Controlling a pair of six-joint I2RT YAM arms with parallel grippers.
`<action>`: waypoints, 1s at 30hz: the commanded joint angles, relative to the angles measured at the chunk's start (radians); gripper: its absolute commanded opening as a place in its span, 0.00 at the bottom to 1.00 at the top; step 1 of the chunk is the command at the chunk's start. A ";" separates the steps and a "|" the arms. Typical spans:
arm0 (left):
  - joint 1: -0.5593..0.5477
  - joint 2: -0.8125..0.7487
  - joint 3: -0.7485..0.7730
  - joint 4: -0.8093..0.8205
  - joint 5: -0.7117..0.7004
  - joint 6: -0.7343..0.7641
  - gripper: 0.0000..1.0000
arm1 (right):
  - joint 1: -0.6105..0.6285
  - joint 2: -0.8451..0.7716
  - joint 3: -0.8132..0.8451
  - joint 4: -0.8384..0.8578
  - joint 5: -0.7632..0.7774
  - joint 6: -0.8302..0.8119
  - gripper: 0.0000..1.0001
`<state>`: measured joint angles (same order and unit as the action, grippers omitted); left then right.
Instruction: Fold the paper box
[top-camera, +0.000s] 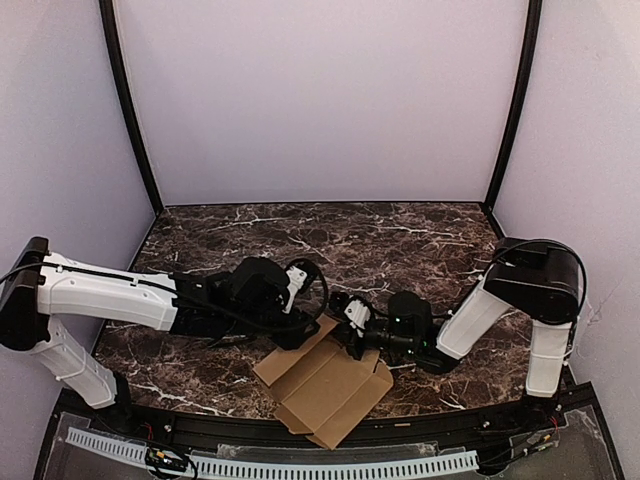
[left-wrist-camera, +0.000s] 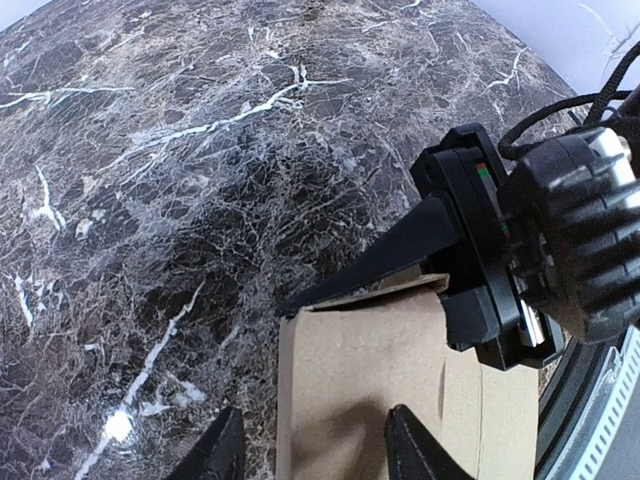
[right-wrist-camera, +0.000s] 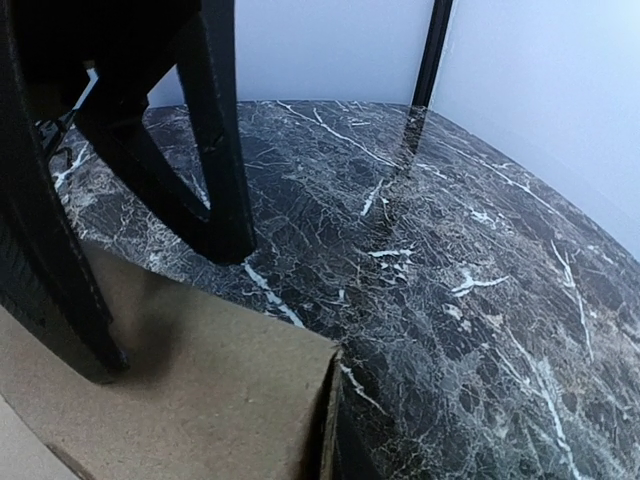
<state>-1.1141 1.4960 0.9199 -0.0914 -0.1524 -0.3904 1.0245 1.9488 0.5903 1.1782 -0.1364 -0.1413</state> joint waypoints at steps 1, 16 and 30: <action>0.012 0.016 0.021 -0.008 0.000 -0.023 0.47 | -0.005 0.010 -0.015 0.074 -0.025 0.028 0.16; 0.038 0.050 0.034 -0.016 -0.007 -0.059 0.44 | 0.001 -0.047 -0.116 0.066 -0.035 0.074 0.30; 0.048 0.062 0.042 -0.012 0.007 -0.073 0.42 | 0.036 -0.066 -0.138 0.020 -0.009 0.077 0.28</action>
<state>-1.0718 1.5505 0.9363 -0.0906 -0.1532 -0.4564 1.0496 1.9030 0.4698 1.2068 -0.1600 -0.0731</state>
